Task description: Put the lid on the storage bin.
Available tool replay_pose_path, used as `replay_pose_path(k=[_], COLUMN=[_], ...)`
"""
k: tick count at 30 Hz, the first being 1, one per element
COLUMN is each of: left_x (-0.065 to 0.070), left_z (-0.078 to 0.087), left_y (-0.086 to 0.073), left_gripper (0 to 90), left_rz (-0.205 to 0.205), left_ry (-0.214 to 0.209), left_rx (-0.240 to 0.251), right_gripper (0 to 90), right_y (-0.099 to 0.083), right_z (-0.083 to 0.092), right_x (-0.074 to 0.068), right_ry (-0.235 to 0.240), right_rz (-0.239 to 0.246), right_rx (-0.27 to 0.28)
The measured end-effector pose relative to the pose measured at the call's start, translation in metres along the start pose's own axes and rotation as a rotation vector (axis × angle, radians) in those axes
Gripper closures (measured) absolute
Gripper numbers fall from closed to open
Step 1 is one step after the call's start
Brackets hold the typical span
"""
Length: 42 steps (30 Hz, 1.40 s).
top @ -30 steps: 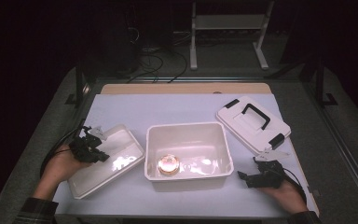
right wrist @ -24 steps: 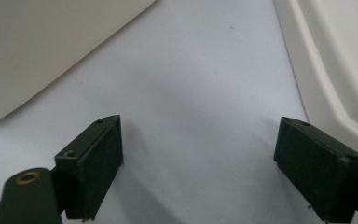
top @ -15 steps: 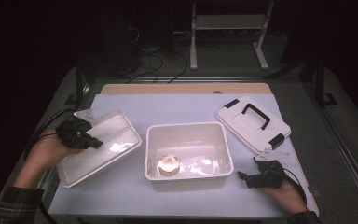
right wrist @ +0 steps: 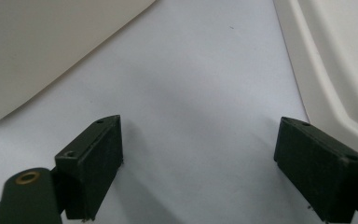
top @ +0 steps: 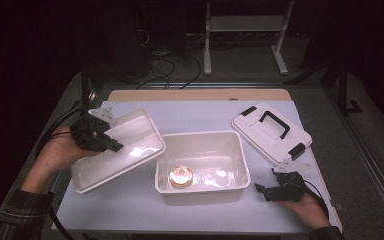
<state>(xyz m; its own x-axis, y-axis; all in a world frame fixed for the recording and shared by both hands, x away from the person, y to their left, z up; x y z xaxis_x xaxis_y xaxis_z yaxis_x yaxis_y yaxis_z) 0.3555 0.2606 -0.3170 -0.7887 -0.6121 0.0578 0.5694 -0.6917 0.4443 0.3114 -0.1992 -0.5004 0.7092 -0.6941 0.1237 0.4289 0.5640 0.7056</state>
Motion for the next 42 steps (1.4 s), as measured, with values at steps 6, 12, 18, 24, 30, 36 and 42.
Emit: replay_pose_path(k=[6,12,18,24,30,36,42], left_x=[0.017,0.034,0.055,0.075,0.092,0.105,0.115], left_z=[-0.006,-0.018,-0.029,-0.042,-0.052,-0.064,-0.074], left_y=[0.025,0.047,0.070,0.088,0.102,0.114,0.120], left_gripper=[88.6,88.6,88.7,88.7,88.7,88.7,88.7], left_rz=[-0.062,-0.117,-0.195,-0.241,-0.275,-0.302,-0.322], left_ry=[-0.036,-0.071,-0.094,-0.125,-0.152,-0.173,-0.184], left_rx=[0.014,0.008,-0.010,-0.010,-0.005,-0.010,-0.022], right_gripper=[14.9,14.9,14.9,14.9,14.9,14.9,14.9], right_y=[0.000,0.000,0.000,0.000,0.000,0.000,0.000], right_z=[0.000,0.000,0.000,0.000,0.000,0.000,0.000], right_x=[0.000,0.000,0.000,0.000,0.000,0.000,0.000], right_ry=[0.000,0.000,0.001,0.001,0.002,0.002,0.001], right_rz=[0.000,-0.001,-0.002,-0.001,-0.003,-0.002,-0.001], right_rx=[0.000,0.000,0.000,0.001,0.000,0.001,0.000])
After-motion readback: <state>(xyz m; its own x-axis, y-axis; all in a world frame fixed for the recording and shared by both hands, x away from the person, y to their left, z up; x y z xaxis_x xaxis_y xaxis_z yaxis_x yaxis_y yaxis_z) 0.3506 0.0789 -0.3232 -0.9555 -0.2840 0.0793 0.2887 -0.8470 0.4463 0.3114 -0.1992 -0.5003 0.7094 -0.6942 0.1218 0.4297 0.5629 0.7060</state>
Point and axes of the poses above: each handheld gripper's, and its own axes: z roughly backward along the jaws, y roughly out of its top, x roughly to its right, the point moved 6 cm from there along -z, roughly forward along the jaws, and after that the axes turned 12 degrees about z, right-handed, at the moved point
